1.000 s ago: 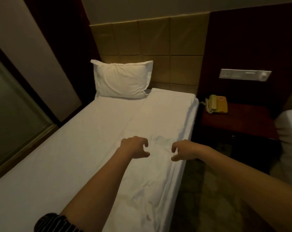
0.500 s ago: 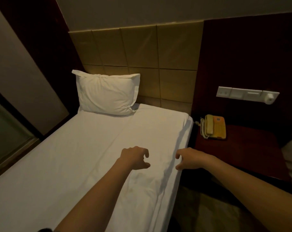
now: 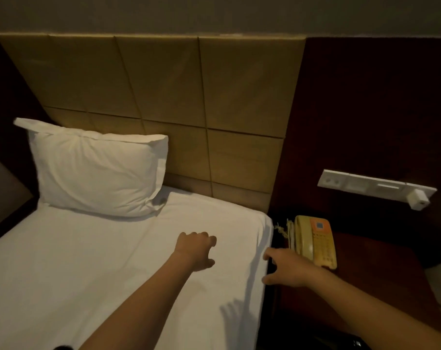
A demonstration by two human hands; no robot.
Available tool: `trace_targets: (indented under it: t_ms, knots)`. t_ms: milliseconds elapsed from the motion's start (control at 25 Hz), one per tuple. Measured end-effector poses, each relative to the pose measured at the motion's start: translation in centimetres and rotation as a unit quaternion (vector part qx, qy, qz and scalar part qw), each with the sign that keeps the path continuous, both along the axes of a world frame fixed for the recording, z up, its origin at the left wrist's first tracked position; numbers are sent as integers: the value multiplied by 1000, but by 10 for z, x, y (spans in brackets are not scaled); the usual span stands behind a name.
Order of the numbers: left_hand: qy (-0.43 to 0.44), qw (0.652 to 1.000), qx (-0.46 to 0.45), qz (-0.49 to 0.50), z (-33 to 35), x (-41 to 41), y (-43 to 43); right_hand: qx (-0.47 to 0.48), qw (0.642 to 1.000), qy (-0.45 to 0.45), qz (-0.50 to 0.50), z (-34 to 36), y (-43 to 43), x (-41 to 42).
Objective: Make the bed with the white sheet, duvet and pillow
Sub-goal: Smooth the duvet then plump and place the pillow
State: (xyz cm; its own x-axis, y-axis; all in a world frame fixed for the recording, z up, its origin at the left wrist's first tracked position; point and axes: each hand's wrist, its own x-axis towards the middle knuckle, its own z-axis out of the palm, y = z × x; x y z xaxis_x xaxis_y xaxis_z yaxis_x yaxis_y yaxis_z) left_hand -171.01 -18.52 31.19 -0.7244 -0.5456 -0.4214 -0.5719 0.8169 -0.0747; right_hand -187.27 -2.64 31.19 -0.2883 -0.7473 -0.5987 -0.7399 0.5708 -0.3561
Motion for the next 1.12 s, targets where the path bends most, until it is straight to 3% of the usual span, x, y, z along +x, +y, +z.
trace_targets:
  t_ms: [200, 440, 600, 760, 1120]
  knots:
    - [18, 1000, 14, 13, -93, -81, -89, 20, 999, 15, 42, -96, -124, -87]
    - [-28, 998, 18, 47, -213, -156, -213, 3, 997, 27, 73, -229, -259, -169]
    - [-92, 995, -10, 43, -264, -181, -282, 33, 997, -43, 54, -284, -306, -203]
    - [-164, 986, -1, 4, -297, -195, -313, 77, 992, -89, 38, -316, -322, -206]
    - [-124, 991, 9, -46, -313, -187, -325, 87, 994, -60, 30, -318, -322, -192]
